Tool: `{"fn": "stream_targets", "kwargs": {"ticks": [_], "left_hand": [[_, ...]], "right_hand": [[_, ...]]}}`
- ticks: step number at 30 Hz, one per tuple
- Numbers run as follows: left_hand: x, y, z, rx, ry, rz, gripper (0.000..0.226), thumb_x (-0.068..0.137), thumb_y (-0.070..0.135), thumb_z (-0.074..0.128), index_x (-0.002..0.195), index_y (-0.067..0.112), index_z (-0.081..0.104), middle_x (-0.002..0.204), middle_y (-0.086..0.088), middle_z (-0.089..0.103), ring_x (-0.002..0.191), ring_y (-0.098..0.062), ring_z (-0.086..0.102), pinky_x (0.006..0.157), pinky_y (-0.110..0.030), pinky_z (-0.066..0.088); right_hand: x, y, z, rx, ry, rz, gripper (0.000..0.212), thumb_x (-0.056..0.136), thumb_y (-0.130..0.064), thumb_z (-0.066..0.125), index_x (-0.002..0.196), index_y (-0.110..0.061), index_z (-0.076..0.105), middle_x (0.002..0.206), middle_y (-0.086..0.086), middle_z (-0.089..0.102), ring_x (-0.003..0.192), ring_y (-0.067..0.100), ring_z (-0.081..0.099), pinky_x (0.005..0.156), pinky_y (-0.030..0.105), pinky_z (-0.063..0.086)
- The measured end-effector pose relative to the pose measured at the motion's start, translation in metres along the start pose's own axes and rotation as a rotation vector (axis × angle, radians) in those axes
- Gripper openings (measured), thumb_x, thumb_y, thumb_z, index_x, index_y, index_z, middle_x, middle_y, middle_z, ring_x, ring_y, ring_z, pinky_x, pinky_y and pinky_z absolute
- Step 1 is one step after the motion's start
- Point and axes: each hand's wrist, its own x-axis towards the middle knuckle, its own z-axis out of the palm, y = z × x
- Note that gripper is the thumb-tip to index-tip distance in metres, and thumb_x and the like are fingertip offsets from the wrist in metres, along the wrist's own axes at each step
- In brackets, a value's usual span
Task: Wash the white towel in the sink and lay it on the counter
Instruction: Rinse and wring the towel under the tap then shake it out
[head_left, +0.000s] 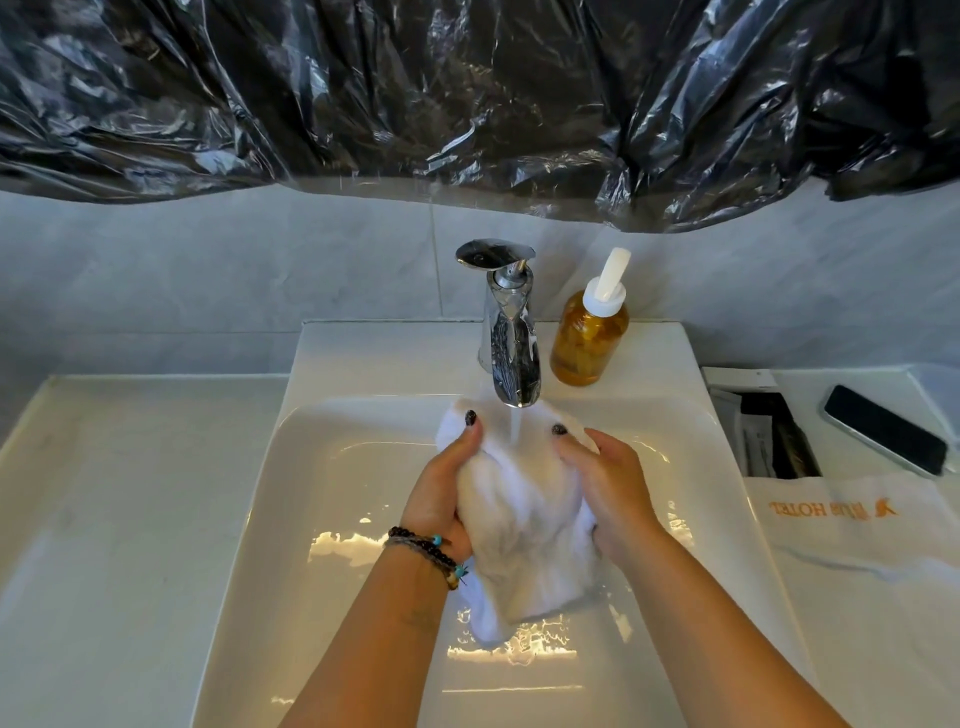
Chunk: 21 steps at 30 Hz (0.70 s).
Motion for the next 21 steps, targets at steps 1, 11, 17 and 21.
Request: {"fn": "stream_targets", "kwargs": {"ticks": [1,11,17,21], "left_hand": [[0.001,0.001,0.002,0.031,0.017,0.002,0.056,0.088,0.04,0.06,0.128,0.001,0.061,0.124,-0.026,0.063,0.117,-0.038,0.06,0.107,-0.05,0.042],[0.025,0.011,0.02,0.399,0.364,0.237,0.026,0.098,0.028,0.053,0.091,0.007,0.066,0.086,-0.014,0.071,0.084,-0.033,0.068,0.073,-0.038,0.055],[0.038,0.017,0.004,0.326,0.462,0.117,0.037,0.066,0.06,0.07,0.066,0.023,0.073,0.078,-0.004,0.069,0.08,-0.024,0.063,0.083,-0.037,0.053],[0.035,0.01,0.0,0.278,0.322,0.157,0.06,0.057,0.067,0.073,0.086,0.015,0.078,0.107,-0.024,0.07,0.109,-0.039,0.064,0.103,-0.057,0.044]], "right_hand": [[0.0,0.001,0.002,-0.013,0.033,0.006,0.032,0.086,-0.034,0.069,0.063,-0.014,0.058,0.066,0.006,0.058,0.066,0.021,0.054,0.064,0.031,0.04],[0.011,-0.013,0.038,-0.425,0.089,-0.18,0.028,0.1,-0.036,0.043,0.116,-0.014,0.05,0.106,0.006,0.061,0.098,0.027,0.058,0.074,0.033,0.041],[0.015,-0.017,0.047,-0.511,0.014,-0.152,0.022,0.098,-0.031,0.046,0.095,-0.012,0.056,0.087,0.0,0.057,0.08,0.022,0.053,0.058,0.029,0.035],[0.028,-0.025,0.054,-0.261,-0.079,-0.077,0.042,0.092,-0.04,0.056,0.126,-0.016,0.056,0.115,0.002,0.064,0.105,0.022,0.061,0.082,0.035,0.048]]}}
